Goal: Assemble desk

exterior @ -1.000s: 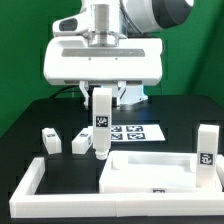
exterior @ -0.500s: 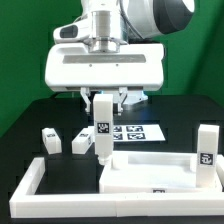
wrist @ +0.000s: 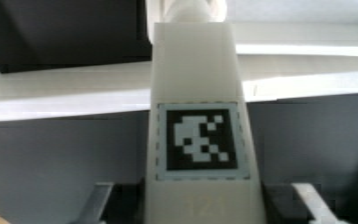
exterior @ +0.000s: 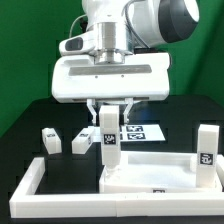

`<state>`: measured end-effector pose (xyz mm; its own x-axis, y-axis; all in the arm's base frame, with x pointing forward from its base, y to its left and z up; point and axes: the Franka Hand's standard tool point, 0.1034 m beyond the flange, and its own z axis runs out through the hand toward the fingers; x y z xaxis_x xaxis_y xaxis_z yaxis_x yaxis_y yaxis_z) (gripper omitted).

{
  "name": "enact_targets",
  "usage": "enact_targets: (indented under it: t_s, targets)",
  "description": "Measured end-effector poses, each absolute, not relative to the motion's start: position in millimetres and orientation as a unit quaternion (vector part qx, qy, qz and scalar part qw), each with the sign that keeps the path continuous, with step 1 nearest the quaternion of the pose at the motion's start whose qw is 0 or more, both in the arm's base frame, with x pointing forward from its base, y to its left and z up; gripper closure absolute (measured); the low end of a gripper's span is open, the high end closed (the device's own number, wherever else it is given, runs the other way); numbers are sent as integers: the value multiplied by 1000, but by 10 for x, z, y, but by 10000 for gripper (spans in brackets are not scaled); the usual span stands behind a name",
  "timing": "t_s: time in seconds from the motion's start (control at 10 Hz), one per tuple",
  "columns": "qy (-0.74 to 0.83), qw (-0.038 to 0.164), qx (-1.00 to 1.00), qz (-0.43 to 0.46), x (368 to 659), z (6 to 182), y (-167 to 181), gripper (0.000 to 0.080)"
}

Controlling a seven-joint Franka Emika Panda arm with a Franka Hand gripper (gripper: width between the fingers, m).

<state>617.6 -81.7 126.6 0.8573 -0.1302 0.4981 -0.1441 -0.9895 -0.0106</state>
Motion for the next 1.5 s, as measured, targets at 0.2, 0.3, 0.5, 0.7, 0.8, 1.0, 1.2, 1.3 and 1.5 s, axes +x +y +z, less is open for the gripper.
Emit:
enact_targets:
  t_s: [0.2, 0.3, 0.5, 0.7, 0.8, 1.0, 1.2, 1.3, 1.5]
  targets:
    - [-75, 12, 964, 254, 6171, 1209, -802, 509]
    - [-75, 13, 964, 254, 6171, 1205, -803, 509]
    - [-80, 15, 962, 260, 6208, 1192, -790, 509]
    - [-80, 16, 963, 255, 6213, 1090, -784, 509]
    - [-80, 16, 964, 255, 6215, 1079, -783, 509]
    - [-80, 21, 963, 258, 6216, 1043, -790, 509]
    - [-80, 33, 958, 272, 6236, 1035, -805, 509]
    - [-81, 33, 958, 272, 6235, 1035, -807, 509]
    - [-81, 33, 958, 272, 6231, 1031, -809, 399]
